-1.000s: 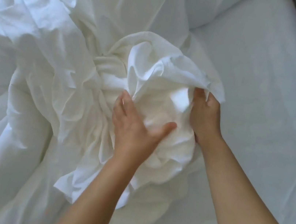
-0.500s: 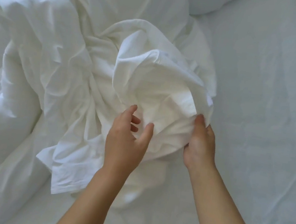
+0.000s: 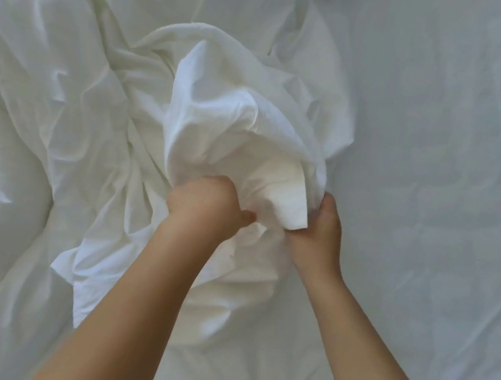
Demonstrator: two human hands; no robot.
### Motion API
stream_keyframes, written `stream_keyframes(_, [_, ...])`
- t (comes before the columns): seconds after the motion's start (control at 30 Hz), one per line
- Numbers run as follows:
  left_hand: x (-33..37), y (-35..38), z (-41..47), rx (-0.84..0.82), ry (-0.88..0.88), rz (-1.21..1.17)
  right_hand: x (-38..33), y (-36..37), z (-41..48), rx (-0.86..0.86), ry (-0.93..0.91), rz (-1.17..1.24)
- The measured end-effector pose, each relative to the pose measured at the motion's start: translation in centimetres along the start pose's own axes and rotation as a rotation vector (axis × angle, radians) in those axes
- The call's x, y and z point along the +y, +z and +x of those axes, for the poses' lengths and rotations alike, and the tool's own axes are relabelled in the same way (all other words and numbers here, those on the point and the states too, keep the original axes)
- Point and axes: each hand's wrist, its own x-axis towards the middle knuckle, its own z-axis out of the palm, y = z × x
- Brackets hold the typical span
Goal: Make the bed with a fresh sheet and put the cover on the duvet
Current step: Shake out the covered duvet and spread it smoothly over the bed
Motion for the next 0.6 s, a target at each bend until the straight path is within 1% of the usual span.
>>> stream_keyframes(0.03, [0.0,0.0,-0.2,0.119,0.101,0.049,-0.1,0.7,-0.2,-0.118,0.021,-0.095])
stream_keyframes(0.07, [0.1,0.2,-0.3,0.232,0.227,0.049,0.0,1.3,-0.4,-0.217,0.044,-0.179])
stream_keyframes(0.1, [0.1,0.4,-0.4,0.287,0.338,-0.004,0.1,1.8,-0.6,-0.255,0.054,-0.211])
stream_keyframes(0.13, [0.0,0.4,-0.6,0.290,0.401,-0.132,0.2,2.0,-0.8,-0.243,0.047,-0.185])
stream_keyframes(0.17, [0.0,0.4,-1.0,0.243,0.403,-0.306,0.3,1.9,-1.1,-0.212,0.025,-0.095])
stream_keyframes(0.2, [-0.1,0.4,-1.3,0.178,0.353,-0.489,0.4,1.7,-1.5,-0.191,-0.010,0.029])
stream_keyframes(0.27, [-0.5,0.7,-1.3,0.078,0.205,-0.854,0.2,1.3,-2.6,-0.213,-0.068,0.240])
stream_keyframes(0.3, [-0.6,0.9,-1.0,0.062,0.133,-0.969,0.2,1.2,-3.0,-0.229,-0.094,0.286])
stream_keyframes(0.33, [-0.5,1.2,-0.4,0.053,0.069,-1.008,0.3,1.2,-3.3,-0.225,-0.106,0.284])
stream_keyframes(0.37, [-0.2,1.7,0.2,0.033,0.014,-0.975,0.6,1.2,-3.2,-0.192,-0.094,0.247])
stream_keyframes(0.4, [0.2,2.1,0.8,0.020,-0.039,-0.877,1.0,1.2,-2.9,-0.134,-0.055,0.209])
stream_keyframes(0.43, [0.7,2.7,1.4,0.016,-0.079,-0.766,1.4,1.2,-2.3,-0.058,0.012,0.186])
stream_keyframes(0.5, [2.1,3.9,2.1,0.047,-0.125,-0.631,2.2,0.9,-1.1,0.085,0.172,0.202])
stream_keyframes(0.53, [2.8,4.4,2.5,0.074,-0.158,-0.611,2.6,0.7,-0.7,0.129,0.227,0.232])
stream_keyframes(0.6, [4.0,5.1,3.4,0.109,-0.256,-0.674,3.4,0.3,-0.6,0.181,0.270,0.236])
